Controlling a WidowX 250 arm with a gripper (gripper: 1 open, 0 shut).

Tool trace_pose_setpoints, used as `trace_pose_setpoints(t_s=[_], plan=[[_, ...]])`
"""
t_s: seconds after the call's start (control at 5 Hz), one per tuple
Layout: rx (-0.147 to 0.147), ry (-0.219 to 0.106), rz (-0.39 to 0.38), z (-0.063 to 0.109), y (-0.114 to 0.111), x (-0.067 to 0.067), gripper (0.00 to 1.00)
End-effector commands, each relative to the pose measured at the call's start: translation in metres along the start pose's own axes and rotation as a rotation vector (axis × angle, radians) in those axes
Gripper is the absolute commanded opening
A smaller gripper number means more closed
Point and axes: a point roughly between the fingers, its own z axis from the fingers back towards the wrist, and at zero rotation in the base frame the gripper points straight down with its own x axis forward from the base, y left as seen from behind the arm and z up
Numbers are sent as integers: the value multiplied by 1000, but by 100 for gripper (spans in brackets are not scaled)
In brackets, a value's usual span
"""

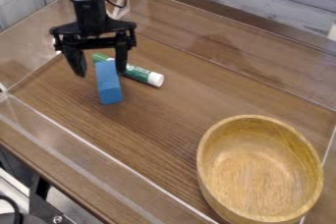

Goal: Put the blue block in the brown bowl

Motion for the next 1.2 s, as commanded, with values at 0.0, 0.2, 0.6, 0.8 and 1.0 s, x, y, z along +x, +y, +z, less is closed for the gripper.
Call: trace_pose_setpoints(t_s=[0.0, 0.2, 0.6, 0.8, 1.0], plan=[[-21, -28, 22, 1, -6, 2, 100], [-33, -27, 49, -6, -9, 1, 100], [-57, -24, 91, -20, -14, 0, 100], [-67, -23, 105, -23, -16, 1, 0], [-67, -24, 101, -21, -18, 2, 0]])
